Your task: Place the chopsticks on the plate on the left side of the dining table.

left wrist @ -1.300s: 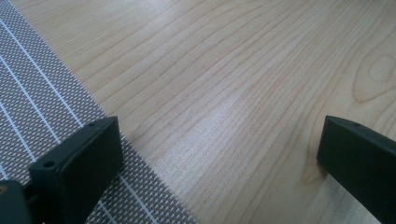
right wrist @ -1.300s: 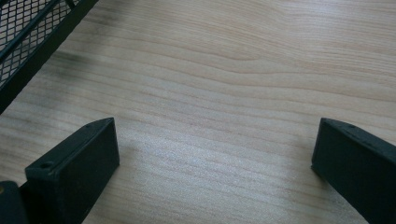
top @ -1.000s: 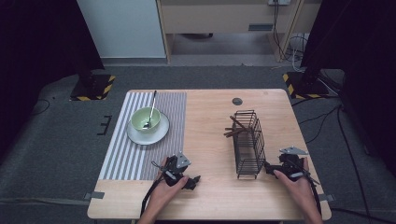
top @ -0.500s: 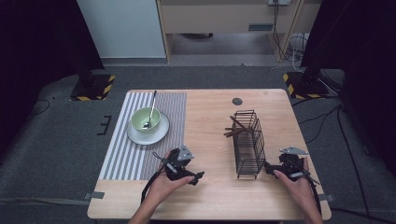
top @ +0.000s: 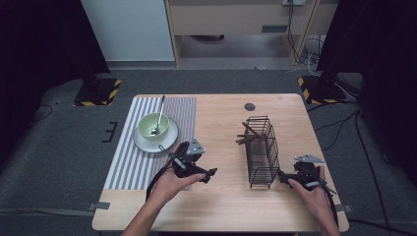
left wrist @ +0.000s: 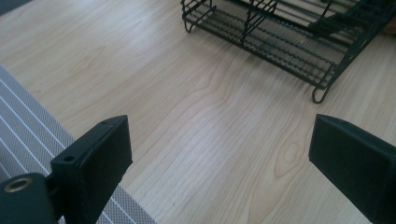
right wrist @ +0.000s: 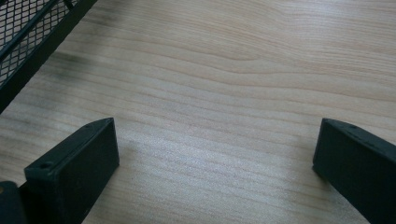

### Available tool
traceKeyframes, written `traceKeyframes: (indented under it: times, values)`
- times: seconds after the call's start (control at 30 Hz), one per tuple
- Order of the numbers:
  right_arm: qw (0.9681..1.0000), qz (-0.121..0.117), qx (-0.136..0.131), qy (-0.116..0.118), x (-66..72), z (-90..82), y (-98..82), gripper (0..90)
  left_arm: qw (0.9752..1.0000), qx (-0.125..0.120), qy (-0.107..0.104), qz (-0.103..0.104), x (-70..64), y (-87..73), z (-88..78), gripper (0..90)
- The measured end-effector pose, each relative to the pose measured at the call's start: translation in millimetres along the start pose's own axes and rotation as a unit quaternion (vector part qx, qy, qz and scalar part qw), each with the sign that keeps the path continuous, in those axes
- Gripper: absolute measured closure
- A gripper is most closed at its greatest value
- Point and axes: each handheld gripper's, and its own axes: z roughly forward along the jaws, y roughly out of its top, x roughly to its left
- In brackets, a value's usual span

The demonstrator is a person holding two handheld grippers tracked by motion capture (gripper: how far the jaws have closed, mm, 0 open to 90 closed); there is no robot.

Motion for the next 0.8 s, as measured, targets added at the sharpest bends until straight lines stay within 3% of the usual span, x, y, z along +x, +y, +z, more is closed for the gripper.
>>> traceKeyframes:
  times: [0.37, 0.8]
  values:
    - [1.0, 0.0, 0.0, 0.0, 0.0, 0.0, 0.0, 0.4, 0.9998, -0.015, 0.001, 0.015, 2.3, 31.8, -1.7, 7.4]
    - [1.0, 0.0, 0.0, 0.0, 0.0, 0.0, -0.1, 0.4, 0.9992, -0.034, -0.015, 0.015, 7.8, 48.2, -3.1, 23.7]
